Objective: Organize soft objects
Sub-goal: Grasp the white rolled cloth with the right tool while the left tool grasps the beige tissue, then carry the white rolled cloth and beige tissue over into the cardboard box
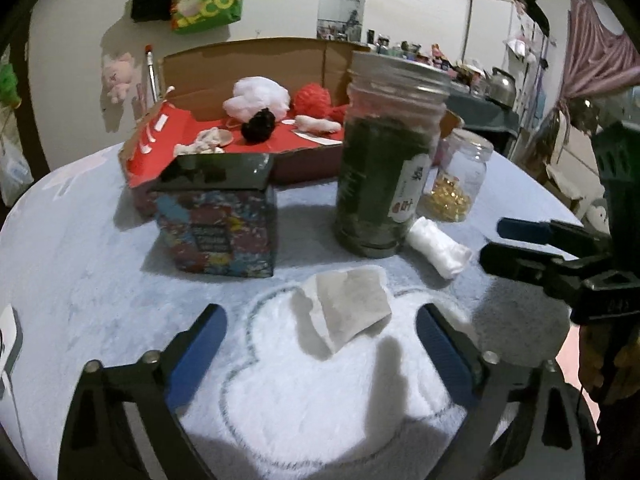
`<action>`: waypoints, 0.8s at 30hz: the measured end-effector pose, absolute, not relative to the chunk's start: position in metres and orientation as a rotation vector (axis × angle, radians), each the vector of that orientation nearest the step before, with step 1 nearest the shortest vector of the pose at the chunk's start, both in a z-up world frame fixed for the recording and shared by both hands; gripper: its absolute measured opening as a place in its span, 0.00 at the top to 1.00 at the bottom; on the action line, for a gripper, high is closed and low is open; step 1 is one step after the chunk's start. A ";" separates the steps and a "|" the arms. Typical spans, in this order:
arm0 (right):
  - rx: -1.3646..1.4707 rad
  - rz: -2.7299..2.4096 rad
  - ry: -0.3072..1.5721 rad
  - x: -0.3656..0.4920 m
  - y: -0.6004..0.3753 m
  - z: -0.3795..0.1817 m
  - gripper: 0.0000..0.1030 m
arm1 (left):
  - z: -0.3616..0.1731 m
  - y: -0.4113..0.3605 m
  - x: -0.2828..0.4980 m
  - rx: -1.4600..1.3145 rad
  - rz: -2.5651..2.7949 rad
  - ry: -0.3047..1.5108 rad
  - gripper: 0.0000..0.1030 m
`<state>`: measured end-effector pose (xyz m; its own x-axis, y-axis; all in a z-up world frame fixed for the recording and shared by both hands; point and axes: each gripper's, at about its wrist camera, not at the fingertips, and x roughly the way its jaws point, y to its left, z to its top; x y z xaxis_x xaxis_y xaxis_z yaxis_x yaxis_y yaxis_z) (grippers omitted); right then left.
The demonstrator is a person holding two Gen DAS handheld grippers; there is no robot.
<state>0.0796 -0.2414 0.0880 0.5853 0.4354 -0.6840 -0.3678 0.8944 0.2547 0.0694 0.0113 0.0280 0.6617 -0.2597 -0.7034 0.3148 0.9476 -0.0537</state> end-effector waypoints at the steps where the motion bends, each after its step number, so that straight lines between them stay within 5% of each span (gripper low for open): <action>1: 0.079 0.486 0.823 0.081 -0.236 0.088 0.14 | 0.028 0.010 0.071 0.080 -0.331 0.787 0.14; 4: 0.051 0.517 0.822 0.085 -0.222 0.087 0.15 | 0.027 0.005 0.076 0.094 -0.347 0.792 0.20; 6: 0.019 0.536 0.820 0.085 -0.213 0.087 0.23 | 0.025 0.001 0.077 0.108 -0.357 0.799 0.36; 9: -0.026 0.558 0.830 0.088 -0.200 0.082 0.45 | 0.021 -0.003 0.079 0.113 -0.383 0.817 0.56; 11: -0.043 0.567 0.841 0.089 -0.194 0.077 0.71 | 0.021 -0.004 0.076 0.111 -0.393 0.803 0.70; 14: -0.048 0.563 0.813 0.083 -0.195 0.074 0.81 | 0.023 -0.003 0.073 0.104 -0.398 0.792 0.79; 24: 0.000 0.539 0.763 0.071 -0.215 0.090 0.82 | 0.041 -0.004 0.066 0.120 -0.401 0.789 0.82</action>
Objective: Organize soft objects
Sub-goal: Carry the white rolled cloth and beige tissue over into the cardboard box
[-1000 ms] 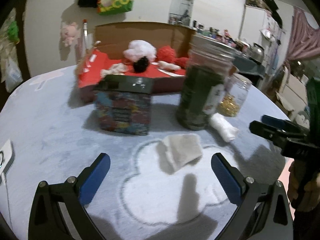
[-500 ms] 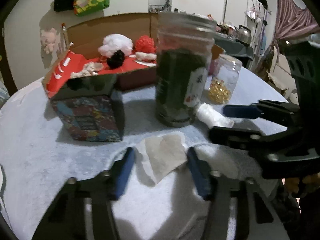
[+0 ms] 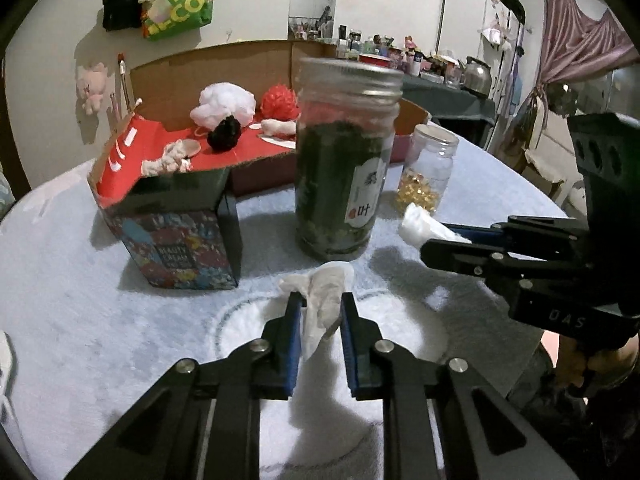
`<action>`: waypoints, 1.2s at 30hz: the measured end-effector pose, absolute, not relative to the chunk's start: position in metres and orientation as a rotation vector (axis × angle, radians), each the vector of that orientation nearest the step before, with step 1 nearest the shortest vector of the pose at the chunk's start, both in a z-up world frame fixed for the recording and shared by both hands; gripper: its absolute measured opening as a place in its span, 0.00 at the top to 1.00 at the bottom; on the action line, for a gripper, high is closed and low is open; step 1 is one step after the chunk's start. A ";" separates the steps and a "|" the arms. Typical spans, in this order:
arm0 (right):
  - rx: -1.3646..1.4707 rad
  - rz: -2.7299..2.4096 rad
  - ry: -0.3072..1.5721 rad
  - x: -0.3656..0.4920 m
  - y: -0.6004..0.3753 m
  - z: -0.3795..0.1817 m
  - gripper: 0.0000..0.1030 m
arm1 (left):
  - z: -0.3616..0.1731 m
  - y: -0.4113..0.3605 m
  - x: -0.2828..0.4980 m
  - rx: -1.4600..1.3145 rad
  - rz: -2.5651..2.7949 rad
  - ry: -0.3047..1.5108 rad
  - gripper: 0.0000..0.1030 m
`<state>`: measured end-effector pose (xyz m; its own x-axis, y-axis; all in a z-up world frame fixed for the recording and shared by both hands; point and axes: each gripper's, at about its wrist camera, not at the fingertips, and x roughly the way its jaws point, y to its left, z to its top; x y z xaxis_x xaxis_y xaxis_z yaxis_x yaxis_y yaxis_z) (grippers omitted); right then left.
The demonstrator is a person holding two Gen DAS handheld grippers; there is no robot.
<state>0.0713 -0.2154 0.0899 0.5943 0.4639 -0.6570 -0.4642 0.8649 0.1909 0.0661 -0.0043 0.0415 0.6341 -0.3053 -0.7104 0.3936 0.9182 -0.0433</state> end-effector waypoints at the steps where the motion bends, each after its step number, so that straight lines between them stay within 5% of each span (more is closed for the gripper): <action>1: 0.001 0.535 0.764 0.070 -0.217 0.090 0.82 | 0.044 -0.005 0.067 0.134 -0.394 0.791 0.82; 36: -0.081 0.342 0.818 0.093 -0.291 0.104 0.82 | 0.102 -0.005 0.121 0.369 -0.343 0.892 0.83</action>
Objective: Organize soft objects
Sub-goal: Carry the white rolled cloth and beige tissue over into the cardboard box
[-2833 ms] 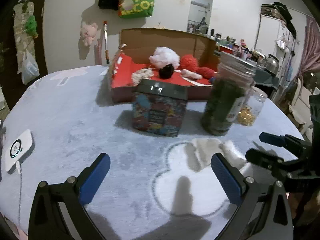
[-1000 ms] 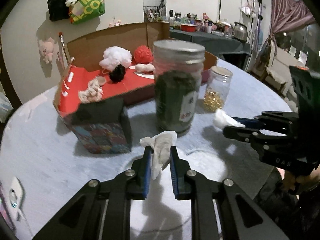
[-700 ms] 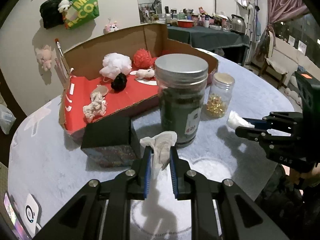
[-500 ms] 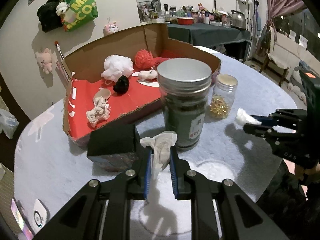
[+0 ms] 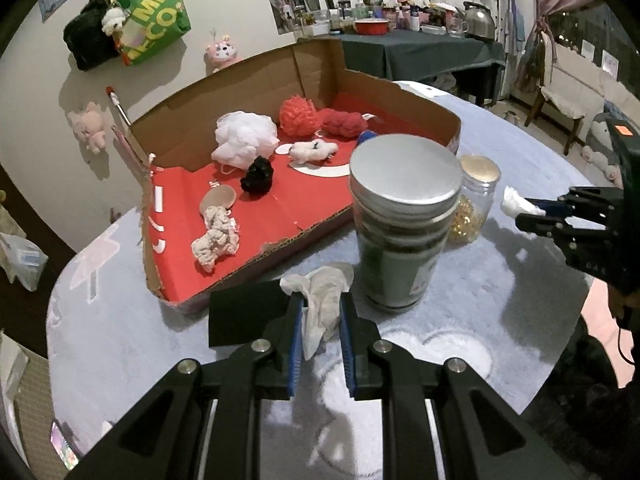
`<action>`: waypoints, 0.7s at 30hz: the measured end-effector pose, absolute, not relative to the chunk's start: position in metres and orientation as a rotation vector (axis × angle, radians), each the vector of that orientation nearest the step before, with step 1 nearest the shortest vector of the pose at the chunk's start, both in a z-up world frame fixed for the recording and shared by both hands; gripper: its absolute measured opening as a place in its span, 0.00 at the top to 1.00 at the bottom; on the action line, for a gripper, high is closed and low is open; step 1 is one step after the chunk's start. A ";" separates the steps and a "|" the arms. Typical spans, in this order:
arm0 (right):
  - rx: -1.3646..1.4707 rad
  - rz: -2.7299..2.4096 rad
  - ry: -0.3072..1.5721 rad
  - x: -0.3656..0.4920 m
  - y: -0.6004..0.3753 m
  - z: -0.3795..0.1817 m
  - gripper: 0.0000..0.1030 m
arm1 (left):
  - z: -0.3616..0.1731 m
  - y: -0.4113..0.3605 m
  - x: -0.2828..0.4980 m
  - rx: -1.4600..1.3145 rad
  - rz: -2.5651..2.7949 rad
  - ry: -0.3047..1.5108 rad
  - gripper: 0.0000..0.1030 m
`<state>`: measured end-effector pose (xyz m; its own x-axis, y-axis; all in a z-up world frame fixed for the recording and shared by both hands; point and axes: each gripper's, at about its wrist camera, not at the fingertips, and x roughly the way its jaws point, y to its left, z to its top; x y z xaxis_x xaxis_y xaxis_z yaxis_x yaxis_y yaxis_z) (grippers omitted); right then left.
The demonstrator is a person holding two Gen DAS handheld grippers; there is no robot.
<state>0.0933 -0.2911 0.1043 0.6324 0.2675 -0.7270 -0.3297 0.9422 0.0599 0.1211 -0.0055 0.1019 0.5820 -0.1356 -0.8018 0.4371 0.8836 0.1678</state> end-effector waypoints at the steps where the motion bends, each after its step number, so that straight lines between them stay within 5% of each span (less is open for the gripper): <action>1: -0.087 0.341 0.822 0.097 -0.294 0.106 0.82 | 0.103 -0.005 0.124 0.369 -0.340 0.893 0.83; 21: -0.148 0.505 0.835 0.189 -0.290 0.157 0.82 | 0.113 0.018 0.209 0.282 -0.427 0.921 0.83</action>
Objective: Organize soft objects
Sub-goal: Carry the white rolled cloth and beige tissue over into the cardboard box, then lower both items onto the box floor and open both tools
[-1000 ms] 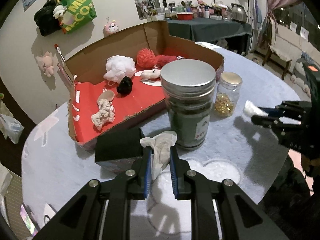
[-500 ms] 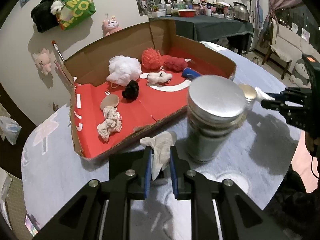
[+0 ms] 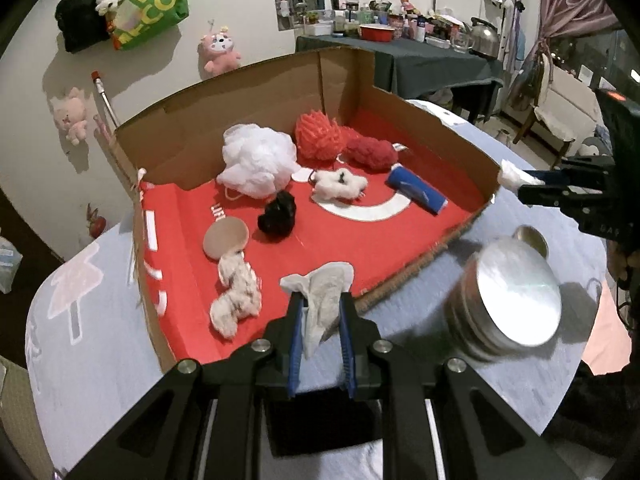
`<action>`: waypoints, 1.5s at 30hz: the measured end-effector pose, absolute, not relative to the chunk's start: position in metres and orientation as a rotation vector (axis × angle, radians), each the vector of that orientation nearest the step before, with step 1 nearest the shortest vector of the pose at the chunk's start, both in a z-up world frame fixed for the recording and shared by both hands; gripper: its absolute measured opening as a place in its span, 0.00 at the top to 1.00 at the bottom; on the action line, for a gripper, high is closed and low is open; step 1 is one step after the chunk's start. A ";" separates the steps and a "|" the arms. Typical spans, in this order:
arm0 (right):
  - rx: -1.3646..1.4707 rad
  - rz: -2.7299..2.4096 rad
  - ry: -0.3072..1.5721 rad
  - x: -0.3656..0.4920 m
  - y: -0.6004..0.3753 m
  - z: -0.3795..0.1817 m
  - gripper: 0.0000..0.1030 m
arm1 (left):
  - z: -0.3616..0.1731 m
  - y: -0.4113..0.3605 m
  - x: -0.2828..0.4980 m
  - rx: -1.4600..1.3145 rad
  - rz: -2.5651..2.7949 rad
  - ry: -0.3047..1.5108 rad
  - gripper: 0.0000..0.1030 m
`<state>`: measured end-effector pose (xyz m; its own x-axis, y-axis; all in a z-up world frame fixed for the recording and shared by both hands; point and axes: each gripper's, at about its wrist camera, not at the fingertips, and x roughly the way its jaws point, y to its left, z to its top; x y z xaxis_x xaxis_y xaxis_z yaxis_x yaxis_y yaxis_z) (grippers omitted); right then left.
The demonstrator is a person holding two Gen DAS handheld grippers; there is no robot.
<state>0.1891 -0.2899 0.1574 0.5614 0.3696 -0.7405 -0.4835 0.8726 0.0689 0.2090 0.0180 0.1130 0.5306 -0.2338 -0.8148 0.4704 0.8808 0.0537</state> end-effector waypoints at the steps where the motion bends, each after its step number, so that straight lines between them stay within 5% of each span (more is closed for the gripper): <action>1: -0.143 0.526 0.843 0.196 -0.286 0.160 0.82 | 0.114 0.017 0.214 0.278 -0.442 0.922 0.83; 32: -0.273 0.660 1.281 0.327 -0.180 0.092 0.81 | 0.046 -0.035 0.320 0.393 -0.624 1.175 0.82; 45: -0.294 0.632 1.294 0.328 -0.168 0.089 0.78 | 0.048 -0.027 0.323 0.366 -0.594 1.168 0.61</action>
<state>0.3279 -0.1683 0.0889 0.1370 0.2696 -0.9532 -0.5866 0.7975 0.1412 0.3228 -0.0273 0.0484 0.2662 -0.2444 -0.9324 0.6101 0.7916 -0.0333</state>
